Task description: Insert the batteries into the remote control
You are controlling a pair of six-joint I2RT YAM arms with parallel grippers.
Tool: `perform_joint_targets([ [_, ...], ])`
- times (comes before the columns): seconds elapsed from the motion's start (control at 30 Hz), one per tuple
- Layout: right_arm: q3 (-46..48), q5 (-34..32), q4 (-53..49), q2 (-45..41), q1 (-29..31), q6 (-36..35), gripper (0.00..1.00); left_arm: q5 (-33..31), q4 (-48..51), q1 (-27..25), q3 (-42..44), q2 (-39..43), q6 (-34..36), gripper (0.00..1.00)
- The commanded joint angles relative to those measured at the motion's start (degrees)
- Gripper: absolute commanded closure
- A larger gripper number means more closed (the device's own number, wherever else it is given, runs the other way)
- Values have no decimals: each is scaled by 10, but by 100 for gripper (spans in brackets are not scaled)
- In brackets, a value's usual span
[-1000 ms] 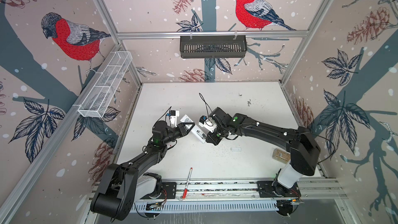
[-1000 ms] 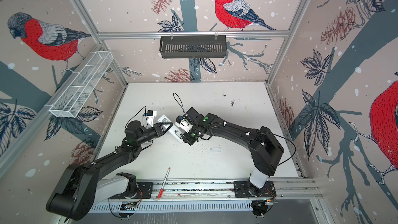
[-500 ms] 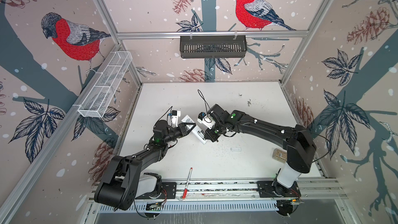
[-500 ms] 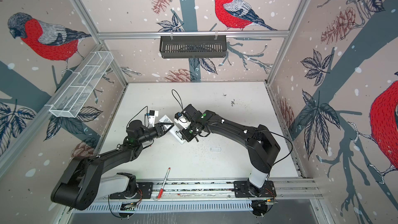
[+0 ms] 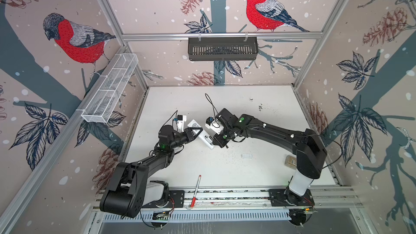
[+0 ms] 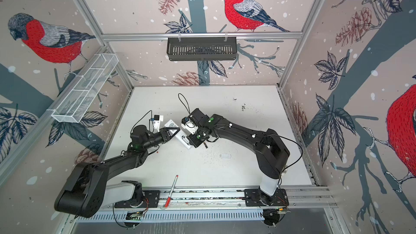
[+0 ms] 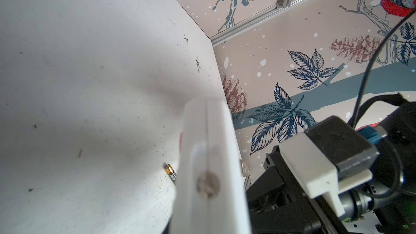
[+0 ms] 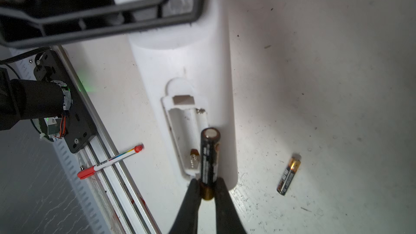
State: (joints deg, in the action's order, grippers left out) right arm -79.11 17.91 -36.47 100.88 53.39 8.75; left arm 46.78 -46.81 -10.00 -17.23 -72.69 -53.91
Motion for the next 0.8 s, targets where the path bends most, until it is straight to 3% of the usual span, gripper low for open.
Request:
perform_joint_targets([
  [0.0,-6,6,-23,2,4,-10,85,4,-36,2,-1,2,5,100],
  [0.77,-55,-24,-68,41,21,-17,85,-25,27,7,-7,24,42,100],
])
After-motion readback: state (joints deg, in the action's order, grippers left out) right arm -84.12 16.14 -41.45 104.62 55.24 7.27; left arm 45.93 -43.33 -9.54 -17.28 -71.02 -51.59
